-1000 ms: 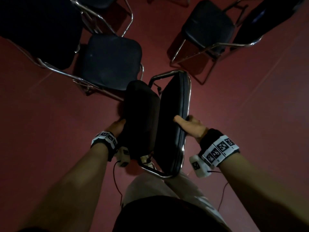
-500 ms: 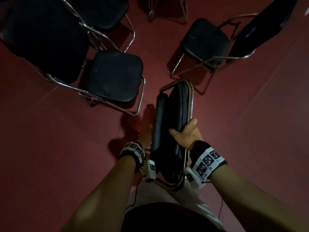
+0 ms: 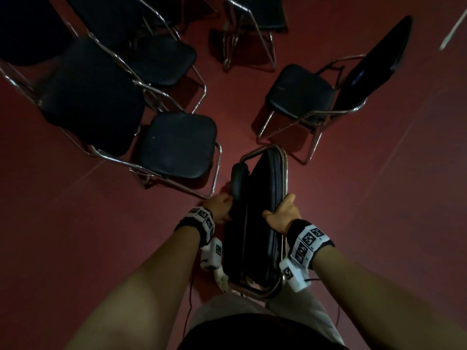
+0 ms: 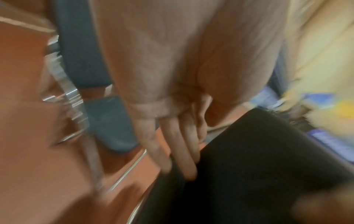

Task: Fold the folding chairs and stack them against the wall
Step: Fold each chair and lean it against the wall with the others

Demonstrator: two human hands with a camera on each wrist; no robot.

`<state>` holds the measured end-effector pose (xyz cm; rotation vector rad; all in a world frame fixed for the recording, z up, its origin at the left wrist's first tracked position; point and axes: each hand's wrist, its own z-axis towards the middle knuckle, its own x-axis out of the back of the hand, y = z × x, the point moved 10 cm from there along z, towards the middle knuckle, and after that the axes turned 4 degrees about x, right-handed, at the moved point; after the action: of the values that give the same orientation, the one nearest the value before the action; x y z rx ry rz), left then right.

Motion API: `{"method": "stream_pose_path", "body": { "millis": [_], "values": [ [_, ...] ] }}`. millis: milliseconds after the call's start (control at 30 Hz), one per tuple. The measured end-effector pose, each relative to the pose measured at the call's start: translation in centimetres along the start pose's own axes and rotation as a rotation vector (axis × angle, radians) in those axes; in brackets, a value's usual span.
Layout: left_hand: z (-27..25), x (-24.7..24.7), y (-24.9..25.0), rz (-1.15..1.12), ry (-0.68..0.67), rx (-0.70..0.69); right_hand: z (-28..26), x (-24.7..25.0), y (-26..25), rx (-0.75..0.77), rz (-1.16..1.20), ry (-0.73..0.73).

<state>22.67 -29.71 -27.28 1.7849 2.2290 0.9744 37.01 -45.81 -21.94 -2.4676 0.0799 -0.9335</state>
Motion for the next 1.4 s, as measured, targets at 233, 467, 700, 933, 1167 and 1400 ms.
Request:
{"method": "stream_pose_path", "body": {
  "millis": [233,467,700,933,1167,1400],
  "values": [
    [-3.8,1.8,14.8,0.609,0.233,-0.521,1.8,2.8,0.0,0.105,-0.178,-0.143],
    [-4.9,-4.9,18.3,1.258,0.327,-0.545,3.2,6.0,2.3,0.212,-0.269,-0.196],
    [-4.3,-6.8,21.1,1.491,0.279,-0.531,2.4,5.1,2.0,0.397,-0.322,-0.276],
    [-7.4,-5.5,16.3,1.503,0.090,-0.362,-0.7,0.8,-0.4,0.650,-0.597,-0.509],
    [-10.9,-10.1,3.1,1.270,-0.065,-0.182,-5.6,-3.8,0.5,0.942,-0.975,-0.639],
    [-14.8,-12.6,-3.5,0.859,0.112,-0.146,-9.4,-7.6,1.9,1.022,-1.291,-0.701]
  ]
}}
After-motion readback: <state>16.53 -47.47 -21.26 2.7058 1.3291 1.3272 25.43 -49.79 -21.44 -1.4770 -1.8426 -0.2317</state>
